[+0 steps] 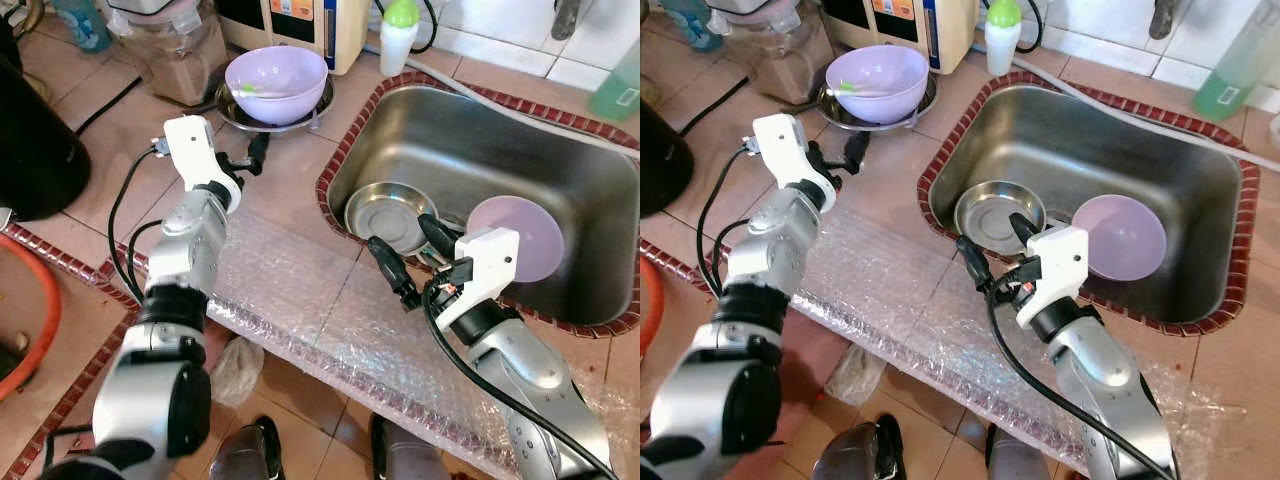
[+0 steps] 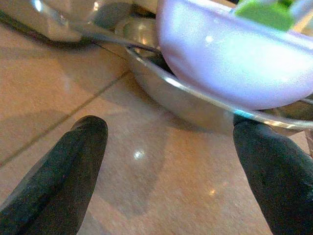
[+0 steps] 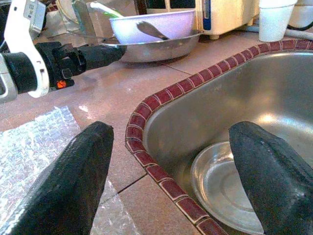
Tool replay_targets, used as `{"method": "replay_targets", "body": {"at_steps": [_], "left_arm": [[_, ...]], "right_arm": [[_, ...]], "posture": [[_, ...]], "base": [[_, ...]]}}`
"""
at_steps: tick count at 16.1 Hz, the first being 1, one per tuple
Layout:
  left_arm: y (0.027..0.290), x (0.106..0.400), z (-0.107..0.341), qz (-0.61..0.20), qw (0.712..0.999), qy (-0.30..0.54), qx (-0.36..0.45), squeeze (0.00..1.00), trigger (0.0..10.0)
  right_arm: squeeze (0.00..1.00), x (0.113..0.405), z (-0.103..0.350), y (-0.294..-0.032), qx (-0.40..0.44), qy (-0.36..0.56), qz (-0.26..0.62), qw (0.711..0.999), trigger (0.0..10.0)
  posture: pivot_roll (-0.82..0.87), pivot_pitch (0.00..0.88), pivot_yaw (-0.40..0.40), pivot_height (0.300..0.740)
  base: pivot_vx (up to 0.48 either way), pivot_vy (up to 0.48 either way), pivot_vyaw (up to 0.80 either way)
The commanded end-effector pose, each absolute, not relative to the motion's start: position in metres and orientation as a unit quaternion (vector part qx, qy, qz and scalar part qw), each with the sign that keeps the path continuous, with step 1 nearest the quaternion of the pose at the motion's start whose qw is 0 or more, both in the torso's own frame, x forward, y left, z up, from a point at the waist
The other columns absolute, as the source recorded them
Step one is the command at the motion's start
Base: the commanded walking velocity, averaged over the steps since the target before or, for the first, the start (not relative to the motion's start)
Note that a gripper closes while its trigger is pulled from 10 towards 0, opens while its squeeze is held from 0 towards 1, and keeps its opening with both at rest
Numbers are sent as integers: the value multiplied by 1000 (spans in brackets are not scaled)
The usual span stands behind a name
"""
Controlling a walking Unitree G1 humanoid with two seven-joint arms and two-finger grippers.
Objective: Kitchen organization
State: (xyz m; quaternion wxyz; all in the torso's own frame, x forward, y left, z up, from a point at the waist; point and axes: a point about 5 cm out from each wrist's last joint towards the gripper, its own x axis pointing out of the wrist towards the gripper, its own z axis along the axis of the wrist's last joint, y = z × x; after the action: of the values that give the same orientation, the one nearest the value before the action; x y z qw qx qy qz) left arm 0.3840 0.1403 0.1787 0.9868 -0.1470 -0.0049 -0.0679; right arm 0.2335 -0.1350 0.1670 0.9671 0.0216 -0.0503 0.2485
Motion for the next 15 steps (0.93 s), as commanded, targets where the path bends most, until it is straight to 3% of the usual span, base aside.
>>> {"method": "replay_targets", "body": {"at_steps": [1,5,12,15], "left_arm": [[144,380,176,-58,987,-1,-148,75,10000],[145,371,162,-43,989,17,-137,0,10000],[151,349,155,7,987,5,-158,0,10000],[154,354,161,23,985,-7,-171,0,10000]], "right_arm": [[0,234,163,-134,19,-38,258,965,10000],[0,235,163,-133,12,-37,265,964,10000],[0,239,164,-135,6,-42,272,961,10000],[0,242,165,-134,4,-44,275,960,10000]], "posture": [[-217,221,70,740],[-217,221,70,740],[-208,211,60,740],[-200,208,50,740]], "base": [[0,0,0],[0,0,0],[0,0,0],[0,0,0]]}}
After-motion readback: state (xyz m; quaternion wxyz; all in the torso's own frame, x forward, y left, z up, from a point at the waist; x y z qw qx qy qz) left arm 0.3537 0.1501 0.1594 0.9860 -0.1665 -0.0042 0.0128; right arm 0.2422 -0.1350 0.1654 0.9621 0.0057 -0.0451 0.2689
